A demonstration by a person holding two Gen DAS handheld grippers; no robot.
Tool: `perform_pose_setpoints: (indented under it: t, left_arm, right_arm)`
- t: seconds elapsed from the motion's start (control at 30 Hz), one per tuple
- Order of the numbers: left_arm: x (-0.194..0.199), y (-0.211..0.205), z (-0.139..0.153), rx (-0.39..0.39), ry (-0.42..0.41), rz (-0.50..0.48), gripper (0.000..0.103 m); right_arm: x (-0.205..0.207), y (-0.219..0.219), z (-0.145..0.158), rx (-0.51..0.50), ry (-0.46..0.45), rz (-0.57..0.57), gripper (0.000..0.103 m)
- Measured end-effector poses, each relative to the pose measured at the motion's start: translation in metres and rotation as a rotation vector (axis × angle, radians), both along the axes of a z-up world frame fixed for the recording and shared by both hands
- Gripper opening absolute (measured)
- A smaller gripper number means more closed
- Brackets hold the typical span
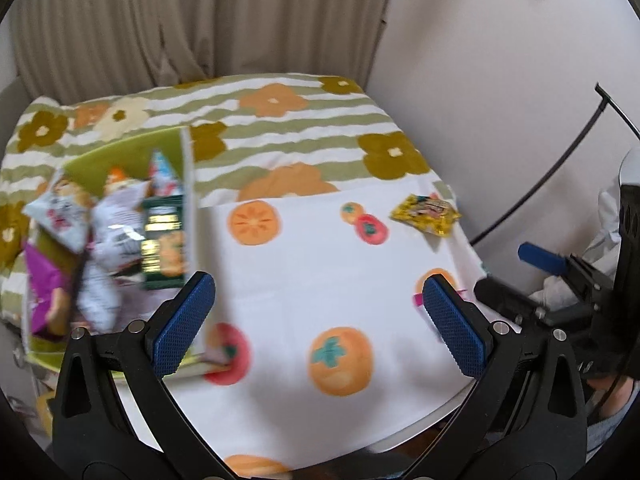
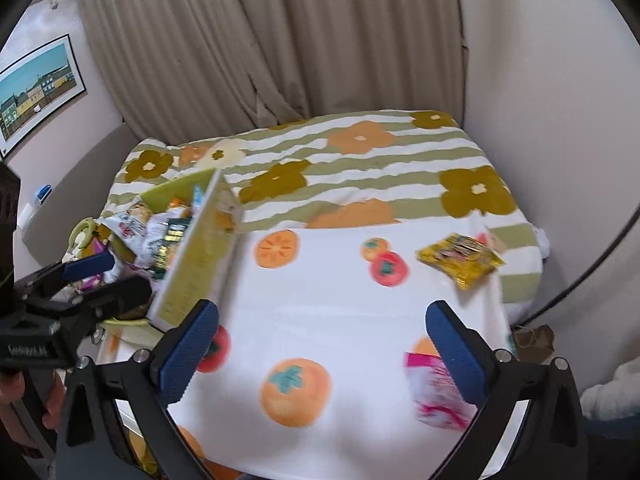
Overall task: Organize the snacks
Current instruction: 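Grasp the gold chocolate bag with the left tool while the right tool grasps the pink milk-candy bag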
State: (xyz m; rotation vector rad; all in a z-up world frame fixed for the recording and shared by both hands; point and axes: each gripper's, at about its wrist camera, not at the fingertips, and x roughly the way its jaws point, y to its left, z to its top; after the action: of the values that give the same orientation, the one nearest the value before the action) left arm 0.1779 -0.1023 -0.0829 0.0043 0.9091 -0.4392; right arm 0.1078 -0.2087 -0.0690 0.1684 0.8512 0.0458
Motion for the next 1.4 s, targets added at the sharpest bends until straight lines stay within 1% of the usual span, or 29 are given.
perform_pose_setpoints:
  t: [0.1,0.2,0.27,0.33,0.37,0.4,0.43,0.5,0.57,0.6,0.67,0.73,0.83,0.93,1.07,1.13,1.3,1.33,1.4]
  left_arm:
    - [0.003,-0.031,-0.005,0.006,0.003,-0.028,0.103]
    - [0.01,-0.068,-0.014,0.011,0.01,-0.075,0.103]
    - [0.019,-0.09,-0.021,0.023,0.033,-0.113,0.103]
    - [0.03,-0.113,-0.028,0.036,0.049,-0.165,0.103]
    - [0.034,-0.121,-0.03,0.04,0.051,-0.186,0.103]
    - [0.04,-0.132,-0.033,0.051,0.052,-0.209,0.103]
    - [0.047,-0.145,-0.037,0.071,0.048,-0.236,0.103]
    - [0.057,-0.171,-0.044,0.123,0.033,-0.295,0.103]
    - [0.066,-0.199,-0.056,0.187,0.013,-0.367,0.103]
    - [0.069,-0.212,-0.062,0.21,0.011,-0.401,0.103]
    - [0.076,-0.233,-0.074,0.243,0.011,-0.45,0.103]
    - [0.084,-0.254,-0.088,0.283,0.011,-0.493,0.103]
    - [0.097,-0.283,-0.112,0.339,0.03,-0.559,0.103]
    - [0.103,-0.302,-0.132,0.374,0.035,-0.616,0.103]
    - [0.111,-0.323,-0.153,0.421,0.024,-0.666,0.103]
    - [0.116,-0.33,-0.162,0.421,0.035,-0.683,0.103]
    - [0.122,-0.34,-0.179,0.432,0.044,-0.72,0.103]
    - [0.123,-0.341,-0.182,0.432,0.046,-0.728,0.101]
    - [0.127,-0.343,-0.188,0.434,0.056,-0.739,0.089]
  right_arm:
    - [-0.012,-0.026,-0.01,-0.007,0.016,-0.02,0.103]
    - [-0.022,-0.051,-0.024,0.012,0.049,-0.045,0.103]
    - [-0.029,-0.062,-0.033,-0.005,0.082,-0.058,0.103]
    - [-0.036,-0.068,-0.042,-0.033,0.094,-0.074,0.103]
    - [-0.039,-0.07,-0.046,-0.032,0.104,-0.08,0.103]
    - [-0.043,-0.077,-0.057,0.007,0.119,-0.09,0.103]
    - [-0.043,-0.077,-0.057,0.007,0.119,-0.09,0.103]
    - [-0.045,-0.082,-0.066,0.016,0.131,-0.108,0.103]
    - [-0.045,-0.085,-0.078,-0.003,0.158,-0.161,0.103]
    - [-0.045,-0.085,-0.078,-0.003,0.158,-0.161,0.103]
    - [-0.044,-0.084,-0.087,0.001,0.182,-0.178,0.103]
    - [-0.041,-0.08,-0.095,-0.023,0.203,-0.19,0.103]
    - [-0.033,-0.08,-0.109,-0.023,0.235,-0.206,0.103]
    - [-0.025,-0.08,-0.122,-0.024,0.261,-0.235,0.103]
    - [-0.017,-0.078,-0.134,-0.069,0.29,-0.26,0.103]
    - [-0.013,-0.077,-0.143,-0.093,0.314,-0.275,0.103]
    - [-0.009,-0.081,-0.154,-0.082,0.338,-0.302,0.103]
    - [-0.008,-0.082,-0.156,-0.078,0.342,-0.308,0.103]
    - [-0.007,-0.081,-0.16,-0.078,0.343,-0.314,0.103]
